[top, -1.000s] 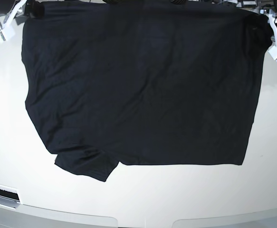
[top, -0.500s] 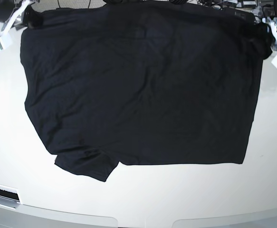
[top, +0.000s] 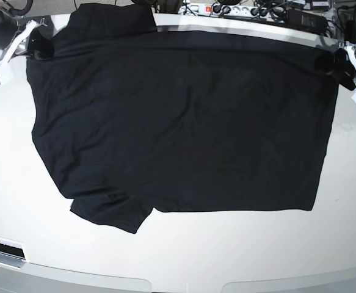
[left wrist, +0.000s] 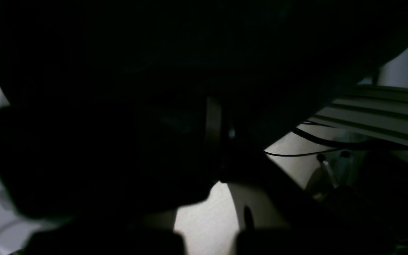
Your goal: Layout the t-shirt on the table in an organized manner, then fold the t-shirt properly
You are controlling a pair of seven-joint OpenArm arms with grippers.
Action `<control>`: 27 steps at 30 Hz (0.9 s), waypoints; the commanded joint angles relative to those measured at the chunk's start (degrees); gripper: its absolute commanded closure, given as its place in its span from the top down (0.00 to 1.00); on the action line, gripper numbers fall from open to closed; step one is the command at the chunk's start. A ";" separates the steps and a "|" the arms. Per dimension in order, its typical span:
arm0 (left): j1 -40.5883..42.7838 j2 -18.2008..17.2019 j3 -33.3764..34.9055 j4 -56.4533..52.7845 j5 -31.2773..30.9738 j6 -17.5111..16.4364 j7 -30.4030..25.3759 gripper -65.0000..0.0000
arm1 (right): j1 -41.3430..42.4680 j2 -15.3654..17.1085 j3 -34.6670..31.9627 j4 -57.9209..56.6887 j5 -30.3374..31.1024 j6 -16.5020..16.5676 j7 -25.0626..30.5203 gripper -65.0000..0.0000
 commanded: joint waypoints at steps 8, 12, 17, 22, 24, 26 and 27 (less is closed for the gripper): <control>-2.27 -1.22 -0.50 0.72 2.75 -0.32 -5.81 0.00 | 2.97 0.83 0.52 -2.49 -1.33 0.10 2.14 0.00; -2.27 -1.22 -0.50 0.72 5.25 -0.32 -9.01 0.00 | 3.13 0.81 0.52 -2.56 -3.80 0.10 4.66 0.00; -2.25 -1.20 -0.50 0.72 9.70 -0.32 -15.10 0.00 | 4.87 0.81 0.50 -2.60 -3.91 0.10 5.49 0.00; -2.29 -1.20 -0.50 0.72 14.91 4.31 -19.54 0.00 | 4.87 0.81 0.42 -2.60 -3.91 0.10 6.56 0.00; -2.58 -1.20 -0.50 0.72 15.19 4.37 -20.41 0.00 | 4.90 0.81 0.24 -2.60 -3.91 0.10 6.69 0.00; -3.41 -1.16 -0.50 0.72 15.21 4.37 -20.31 0.00 | 5.62 0.74 -0.37 -2.67 -3.93 0.10 6.99 0.00; -3.96 -1.11 -0.50 0.72 15.15 4.37 -20.33 0.00 | 5.70 0.66 -0.72 -2.78 -3.93 0.10 7.02 0.00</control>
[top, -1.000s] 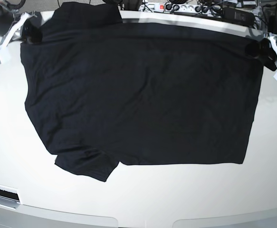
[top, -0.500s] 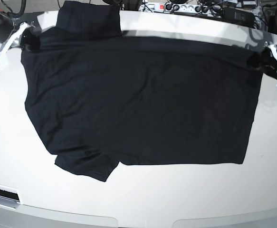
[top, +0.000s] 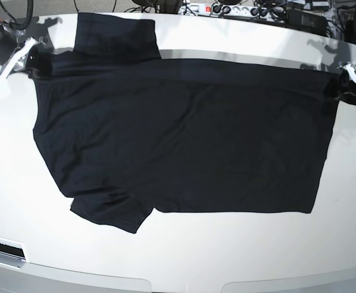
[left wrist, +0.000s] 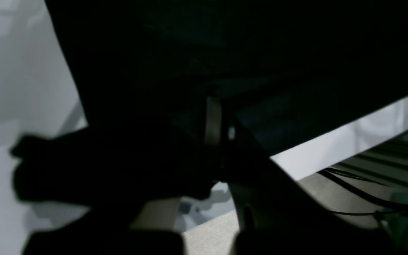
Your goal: Layout the t-shirt on the table in an organized manner, then fold the t-shirt properly
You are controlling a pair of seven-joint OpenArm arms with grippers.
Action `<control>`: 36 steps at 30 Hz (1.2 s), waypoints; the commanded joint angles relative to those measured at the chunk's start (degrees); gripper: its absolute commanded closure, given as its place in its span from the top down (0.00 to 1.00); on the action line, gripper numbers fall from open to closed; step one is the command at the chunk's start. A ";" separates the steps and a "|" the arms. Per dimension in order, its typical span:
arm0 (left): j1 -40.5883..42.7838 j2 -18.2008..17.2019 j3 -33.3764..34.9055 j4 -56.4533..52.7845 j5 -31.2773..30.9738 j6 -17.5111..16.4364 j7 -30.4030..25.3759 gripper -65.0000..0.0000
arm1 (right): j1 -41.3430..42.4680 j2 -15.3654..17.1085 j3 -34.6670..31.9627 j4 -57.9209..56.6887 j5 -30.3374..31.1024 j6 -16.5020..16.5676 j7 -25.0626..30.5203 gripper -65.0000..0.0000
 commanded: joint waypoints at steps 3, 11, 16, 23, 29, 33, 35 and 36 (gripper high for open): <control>-1.81 -1.42 -0.55 0.72 -0.33 0.44 -1.03 0.00 | 0.81 0.79 -0.98 -0.13 -1.40 0.06 1.11 0.00; -3.13 -1.64 -0.55 0.72 0.20 -2.40 -1.07 0.05 | 2.32 0.79 -3.43 -0.28 -7.89 0.06 6.64 0.09; -6.62 -1.90 -0.57 0.72 2.58 4.13 -1.05 0.64 | 6.47 0.96 -3.41 -0.26 -14.38 -6.75 6.67 0.47; -7.32 -1.29 -0.55 0.72 1.81 4.35 -0.35 0.67 | 6.43 0.94 -3.43 -0.26 -5.03 -1.75 -0.04 0.47; -7.13 -0.94 -0.55 0.52 5.95 4.07 -0.15 0.67 | 0.72 -0.11 -3.43 -0.26 3.72 0.06 -3.45 0.47; -7.17 0.31 -0.55 0.46 7.78 4.07 -0.17 0.67 | -3.52 -3.39 -3.43 -0.26 3.19 0.06 -2.43 0.47; -7.17 0.66 -0.55 0.46 7.78 4.09 -0.17 0.67 | -4.74 -4.87 -3.43 -0.28 1.53 0.06 -1.62 0.47; -7.17 0.83 -0.55 0.46 7.82 4.09 -0.17 0.67 | -5.09 -5.57 -3.43 -0.28 0.09 0.06 -1.01 0.47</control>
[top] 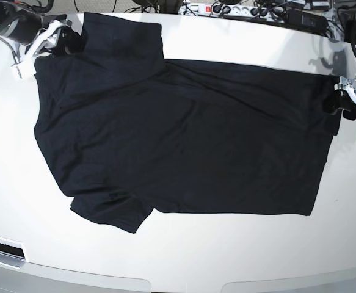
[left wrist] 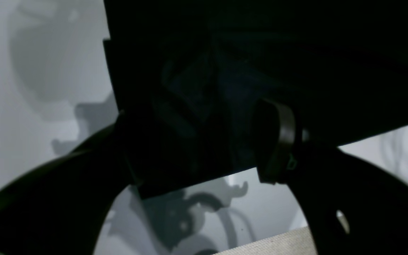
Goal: Layout the t-shirt on the table in an organized manner, then fold the t-shirt properly
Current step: 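Release and move the right gripper along the shirt edge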
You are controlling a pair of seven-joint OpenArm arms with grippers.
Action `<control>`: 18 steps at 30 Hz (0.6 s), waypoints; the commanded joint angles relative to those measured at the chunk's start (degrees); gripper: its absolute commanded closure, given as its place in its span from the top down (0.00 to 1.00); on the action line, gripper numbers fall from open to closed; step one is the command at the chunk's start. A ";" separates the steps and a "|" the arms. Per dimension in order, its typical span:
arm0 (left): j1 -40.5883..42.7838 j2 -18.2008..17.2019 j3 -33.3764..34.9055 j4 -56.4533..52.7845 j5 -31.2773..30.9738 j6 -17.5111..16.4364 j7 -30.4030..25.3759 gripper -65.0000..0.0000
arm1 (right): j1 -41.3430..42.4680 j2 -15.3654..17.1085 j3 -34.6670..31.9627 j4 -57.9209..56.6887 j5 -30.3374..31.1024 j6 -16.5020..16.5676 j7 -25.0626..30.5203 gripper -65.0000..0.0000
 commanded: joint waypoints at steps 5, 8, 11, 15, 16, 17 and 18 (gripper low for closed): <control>-0.52 -0.94 -0.52 0.68 -0.74 0.04 -0.98 0.67 | -1.38 -1.29 0.26 -0.70 -6.93 -0.17 4.66 0.47; -0.55 -0.94 -0.52 0.68 -0.85 0.02 -0.98 0.67 | -1.16 -1.53 0.17 -3.89 -9.92 -2.86 4.85 0.47; -0.55 -0.94 -0.52 0.68 -1.64 0.02 -0.98 0.67 | -1.03 -1.53 0.17 -7.69 -7.87 -2.64 4.85 0.51; -0.52 -0.94 -0.52 0.68 -1.81 0.02 -0.76 0.67 | -1.05 -1.55 0.17 -12.22 -3.15 -0.02 4.42 0.54; -0.52 -0.94 -0.52 0.68 -1.81 0.02 -0.74 0.67 | -1.05 -1.57 0.15 -12.83 -1.88 0.32 3.80 0.54; -0.55 -0.94 -0.52 0.68 -1.84 0.02 -0.76 0.67 | -1.07 -1.66 0.15 -12.98 -0.76 0.32 3.15 0.54; -0.55 -0.94 -0.52 0.68 -1.84 0.02 -0.76 0.67 | -1.05 -1.70 0.15 -12.98 0.35 0.32 2.49 0.54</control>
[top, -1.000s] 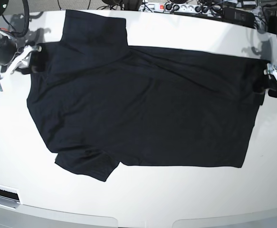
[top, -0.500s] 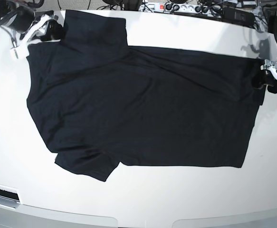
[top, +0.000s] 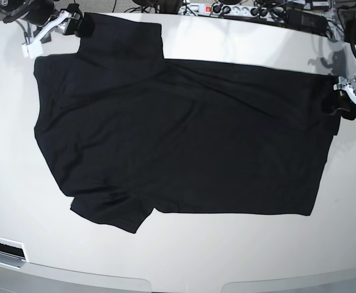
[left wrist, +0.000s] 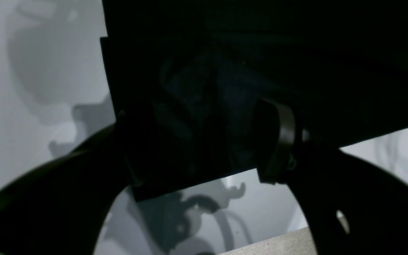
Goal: Layout the t-shirt on the table in an organized manner, then fold the t-shirt properly
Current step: 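Release and move the right gripper along the shirt edge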
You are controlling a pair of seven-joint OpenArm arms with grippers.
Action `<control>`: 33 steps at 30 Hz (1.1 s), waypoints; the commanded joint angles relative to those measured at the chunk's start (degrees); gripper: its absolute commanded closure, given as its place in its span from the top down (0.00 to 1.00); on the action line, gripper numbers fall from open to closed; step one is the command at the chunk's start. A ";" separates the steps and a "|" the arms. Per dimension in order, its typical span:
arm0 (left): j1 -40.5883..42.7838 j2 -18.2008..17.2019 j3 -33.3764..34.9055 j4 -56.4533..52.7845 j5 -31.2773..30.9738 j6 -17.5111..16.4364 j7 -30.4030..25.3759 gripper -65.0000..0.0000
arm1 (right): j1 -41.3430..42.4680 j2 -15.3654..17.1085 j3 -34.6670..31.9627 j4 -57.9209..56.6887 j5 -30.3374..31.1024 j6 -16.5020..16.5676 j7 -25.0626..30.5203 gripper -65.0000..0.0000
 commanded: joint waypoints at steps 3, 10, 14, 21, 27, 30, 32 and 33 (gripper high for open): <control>-0.50 -1.42 -0.52 0.68 -1.84 0.04 -0.61 0.67 | -0.31 0.48 0.20 0.48 3.15 0.30 -0.42 0.54; -0.52 -1.42 -0.52 0.68 -3.54 0.02 0.33 0.67 | 0.50 0.50 -5.62 0.48 2.89 0.30 -0.42 0.54; -0.52 -1.42 -0.52 0.68 -3.34 0.02 1.33 0.67 | 1.77 0.50 -8.92 0.50 2.71 0.30 -0.44 0.49; -0.52 -1.42 -0.52 0.68 -3.37 0.02 2.08 0.67 | 3.02 0.68 -7.37 6.97 6.75 0.30 -5.07 0.00; -0.52 -1.40 -0.52 0.68 -3.37 0.02 1.99 0.67 | 5.44 0.66 -6.88 17.94 10.16 0.30 -5.60 0.00; -0.52 -1.40 -0.52 0.68 -3.39 0.02 1.99 0.67 | 9.49 0.63 -6.91 18.45 8.92 0.30 -5.55 0.00; -0.52 -1.40 -0.52 0.68 -3.41 0.02 1.99 0.67 | 12.39 0.63 -7.02 18.45 6.38 0.30 -5.35 0.00; -0.52 -1.40 -0.52 0.68 -3.50 0.02 1.99 0.67 | 13.75 0.66 -7.02 18.45 5.01 0.30 -4.83 0.00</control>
